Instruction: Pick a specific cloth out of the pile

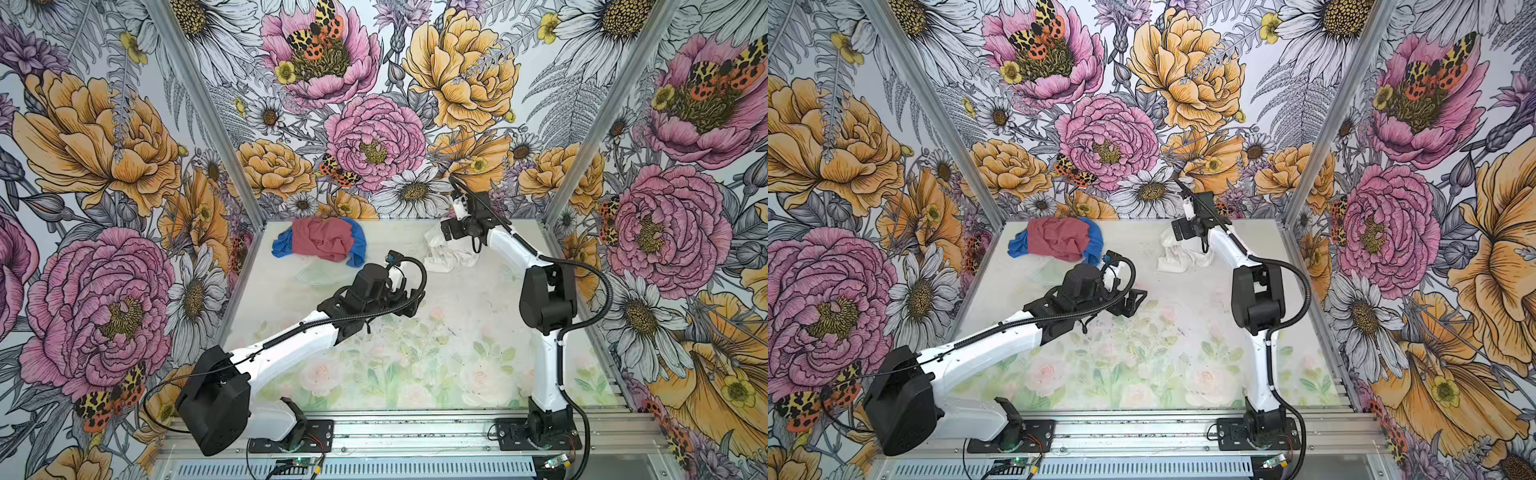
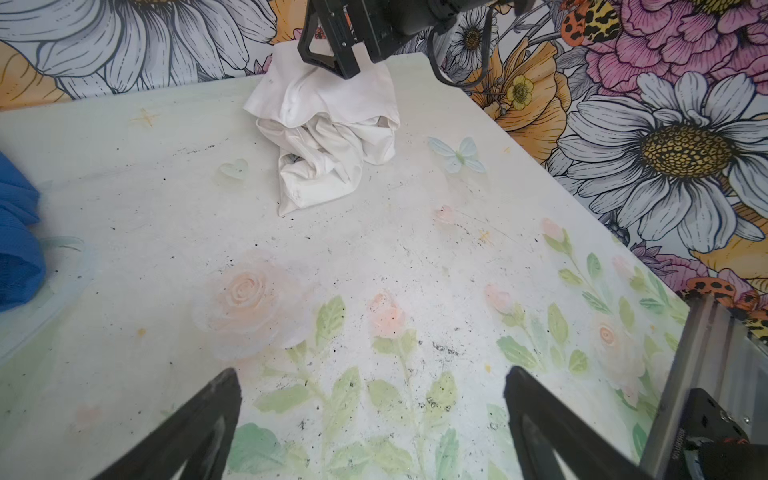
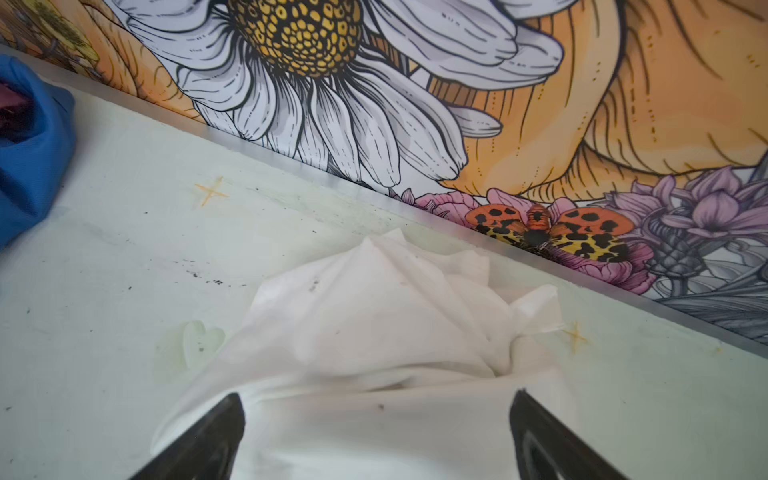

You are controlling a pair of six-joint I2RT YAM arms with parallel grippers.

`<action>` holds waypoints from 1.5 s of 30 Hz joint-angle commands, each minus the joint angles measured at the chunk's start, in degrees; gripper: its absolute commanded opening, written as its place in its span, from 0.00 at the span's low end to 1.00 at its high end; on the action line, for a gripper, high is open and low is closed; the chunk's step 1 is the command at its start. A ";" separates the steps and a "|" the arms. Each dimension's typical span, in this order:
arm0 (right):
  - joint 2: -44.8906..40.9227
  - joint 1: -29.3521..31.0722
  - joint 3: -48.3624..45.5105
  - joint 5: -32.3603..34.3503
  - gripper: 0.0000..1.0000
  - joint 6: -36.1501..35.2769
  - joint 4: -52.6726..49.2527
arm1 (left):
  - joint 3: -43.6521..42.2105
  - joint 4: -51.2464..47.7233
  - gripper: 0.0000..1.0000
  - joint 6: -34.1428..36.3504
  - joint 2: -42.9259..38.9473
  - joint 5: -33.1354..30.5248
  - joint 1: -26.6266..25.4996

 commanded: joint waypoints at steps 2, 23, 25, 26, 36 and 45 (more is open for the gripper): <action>8.39 -5.12 13.26 -12.29 1.00 2.34 -9.49 | 1.16 -1.29 0.99 0.05 -2.74 -1.35 -0.56; 3.65 -0.17 1.76 -19.01 0.99 -18.12 -26.01 | 0.97 -0.51 0.99 0.17 -0.10 -1.47 -1.39; 4.23 1.56 1.37 -13.90 0.99 -18.57 -26.14 | 0.97 -0.48 0.99 0.19 0.16 -1.68 -1.35; 4.96 2.42 1.60 -11.32 0.99 -18.40 -26.29 | 1.07 -0.45 0.99 0.22 0.20 -1.67 -1.38; 13.45 3.62 11.81 -4.02 0.94 -16.76 -36.25 | 1.76 -1.56 0.99 0.91 0.18 -1.63 -1.09; 14.77 0.07 16.28 2.34 0.00 -10.47 -37.43 | 1.16 -2.07 0.99 0.74 -0.59 -2.20 -1.05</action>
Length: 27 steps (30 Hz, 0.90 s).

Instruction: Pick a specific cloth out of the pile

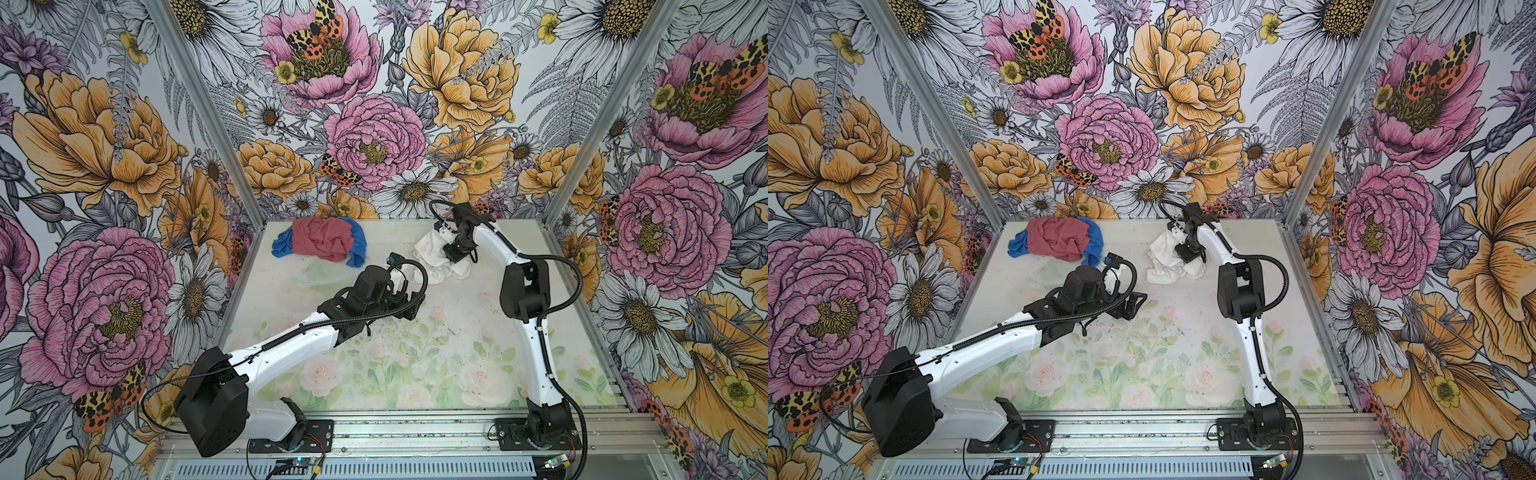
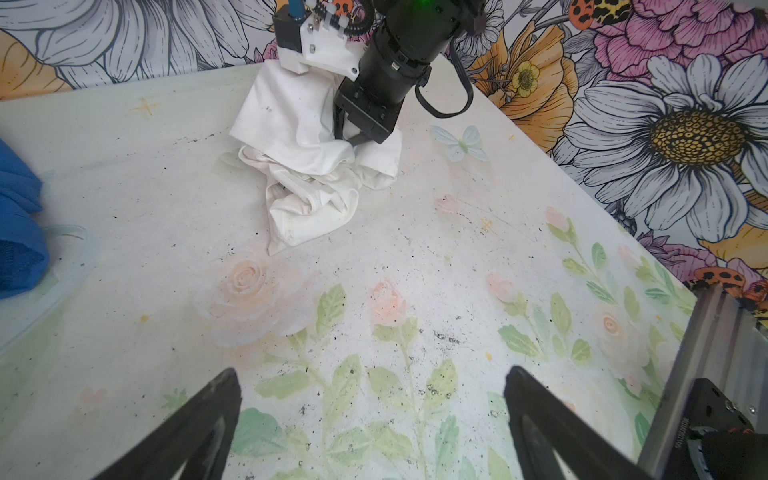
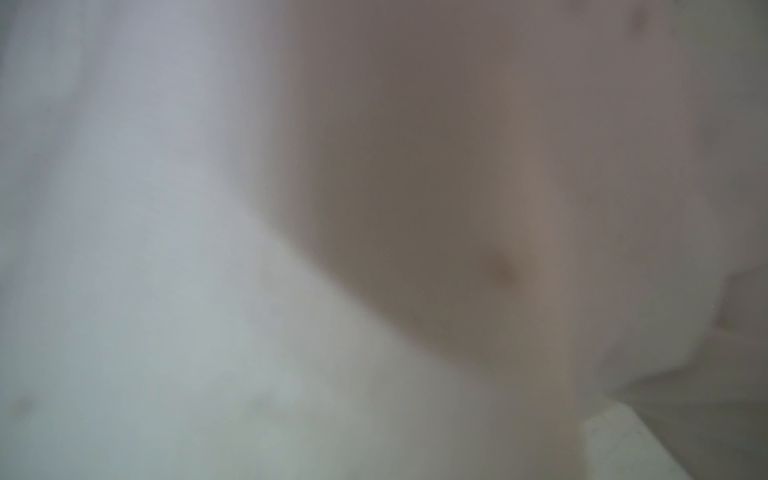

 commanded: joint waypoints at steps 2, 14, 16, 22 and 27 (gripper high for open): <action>2.12 -5.21 1.55 4.19 0.00 6.27 -3.07 | 0.95 -0.35 0.99 0.85 -0.72 -1.10 -0.02; -3.17 -15.91 3.21 20.60 0.00 12.36 -0.53 | 1.19 1.02 0.99 0.48 0.24 -0.50 -0.52; -3.98 -15.51 4.05 22.71 0.00 13.32 -0.07 | 1.68 1.01 0.99 0.52 0.64 -0.45 -0.44; -3.79 -10.25 3.87 31.18 0.00 11.44 2.02 | 2.15 1.37 0.99 0.35 1.46 -0.31 -0.64; 0.10 -6.24 0.22 34.80 0.00 13.03 2.26 | 1.84 1.34 0.99 0.30 1.15 -0.31 -0.81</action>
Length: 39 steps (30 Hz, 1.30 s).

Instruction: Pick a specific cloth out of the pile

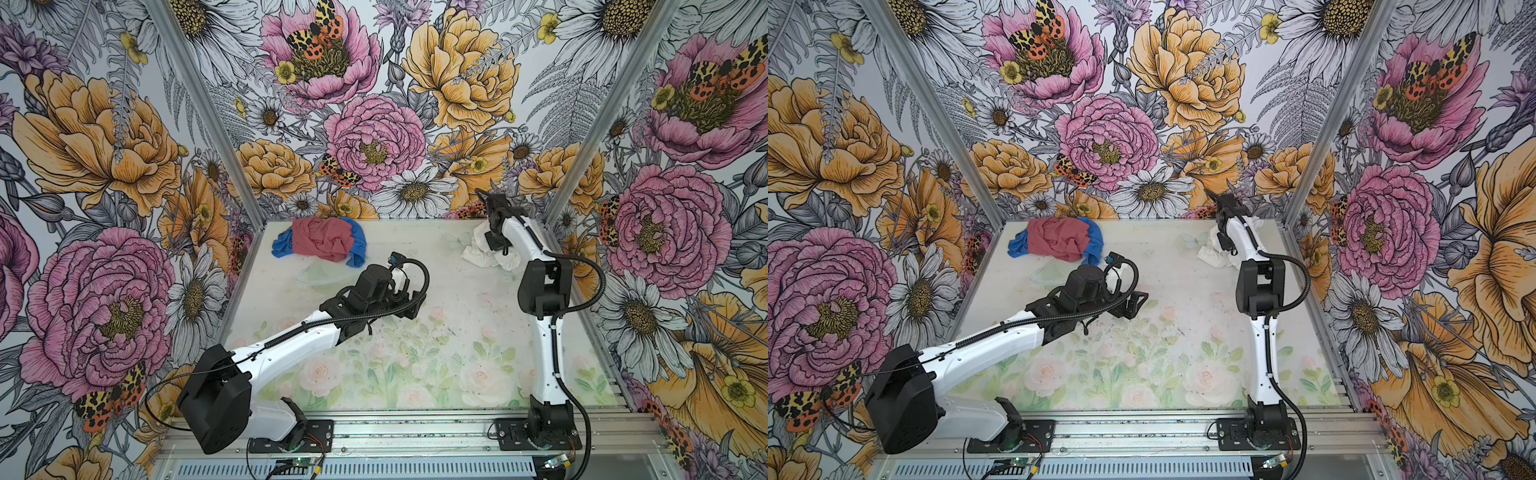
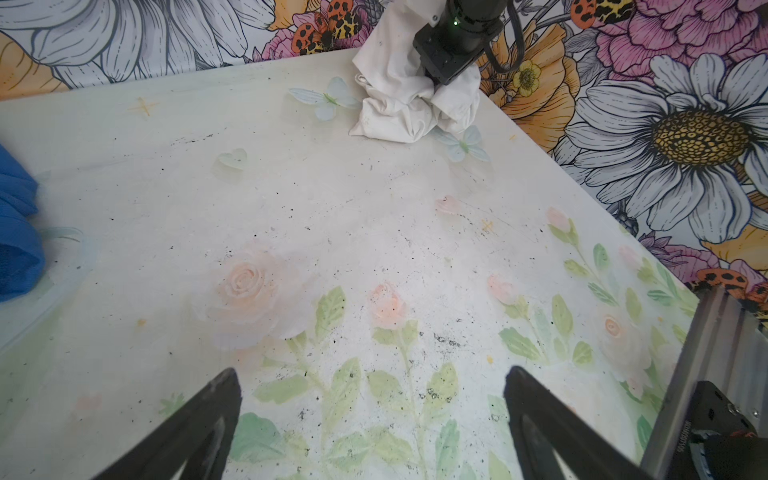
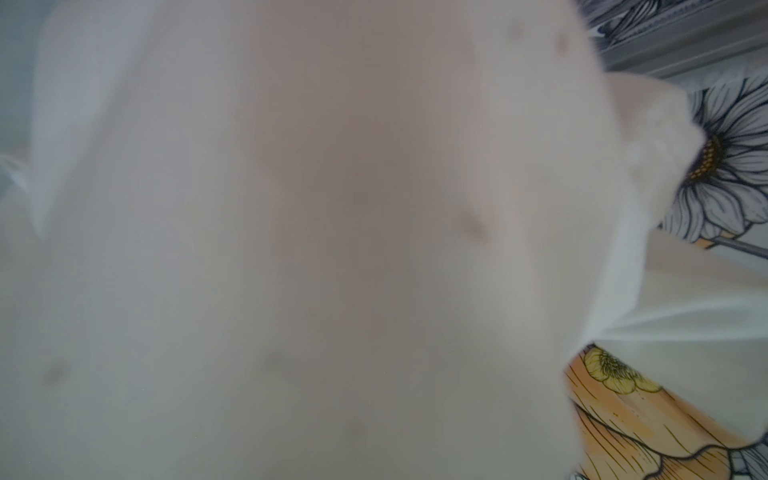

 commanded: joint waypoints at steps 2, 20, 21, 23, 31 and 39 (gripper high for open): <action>2.68 1.70 -2.49 2.96 0.00 1.99 1.46 | 0.95 1.17 0.99 0.39 -0.37 -0.38 -0.66; -6.32 1.45 -7.85 -11.52 0.97 1.00 1.32 | 4.98 0.56 0.99 4.76 1.22 10.12 5.17; -7.48 1.47 -8.31 -12.61 0.99 1.31 1.37 | 5.33 0.37 0.99 5.07 1.15 9.93 5.43; -9.67 1.49 -9.11 -14.13 0.99 2.25 1.36 | 5.90 -0.24 0.99 5.45 0.94 9.41 6.26; -22.47 1.53 -21.22 -15.83 0.99 6.11 2.82 | 3.76 0.47 0.99 4.85 -3.24 0.09 11.46; -58.17 -5.01 -81.90 -26.55 0.99 18.33 56.44 | -21.04 20.43 0.99 9.68 -16.02 -38.59 20.40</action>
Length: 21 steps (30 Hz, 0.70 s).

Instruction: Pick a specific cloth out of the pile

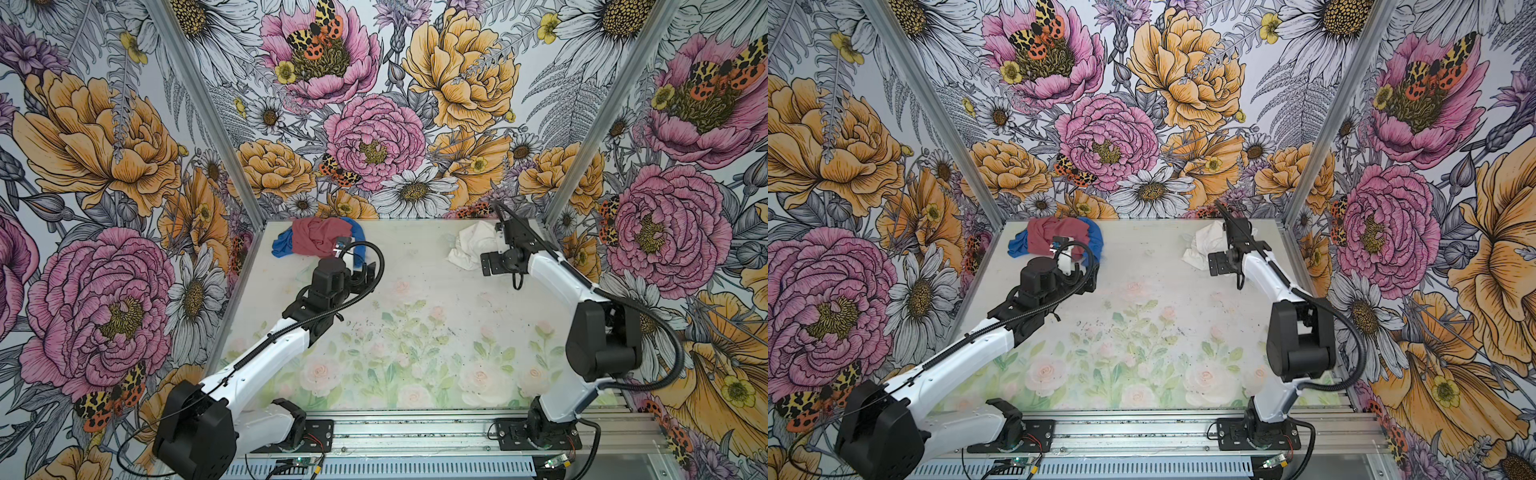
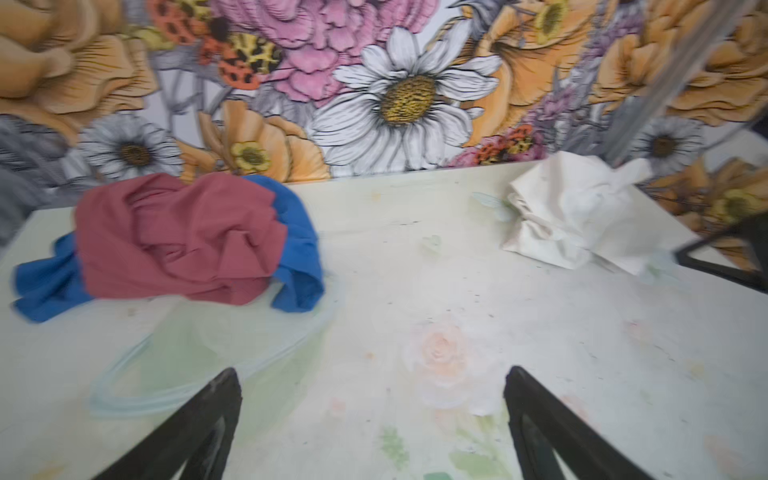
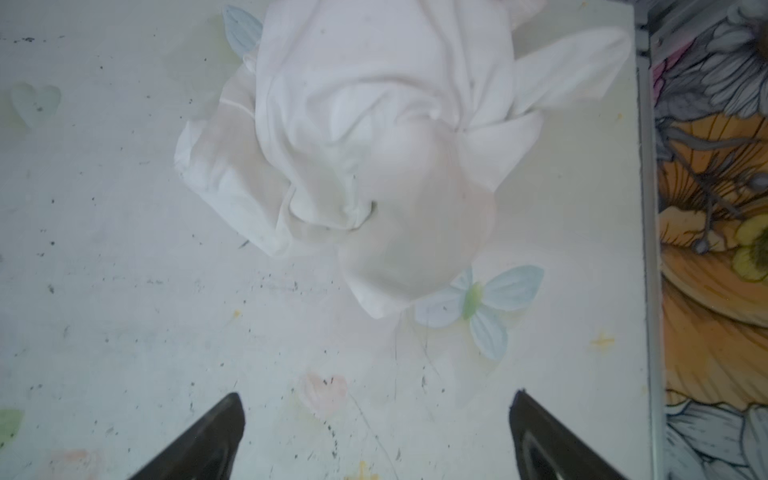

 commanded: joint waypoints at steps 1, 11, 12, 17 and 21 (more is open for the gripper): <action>-10.47 -4.19 -21.13 -4.64 0.99 7.90 33.90 | -12.41 15.92 0.99 4.08 -2.46 -21.05 3.87; -17.01 -5.10 -40.42 5.53 0.99 5.59 55.40 | -26.85 64.27 0.99 7.93 20.62 0.85 21.34; -17.00 -5.22 -41.12 5.73 0.99 4.88 57.85 | -25.57 65.88 0.99 7.62 24.13 1.67 21.92; -11.32 -5.80 -46.00 2.48 1.00 3.54 79.35 | -22.41 60.63 0.99 8.34 25.49 1.53 21.34; -0.81 -5.43 -48.01 -1.35 1.00 1.74 93.70 | -22.24 60.27 0.99 8.56 25.58 0.33 20.91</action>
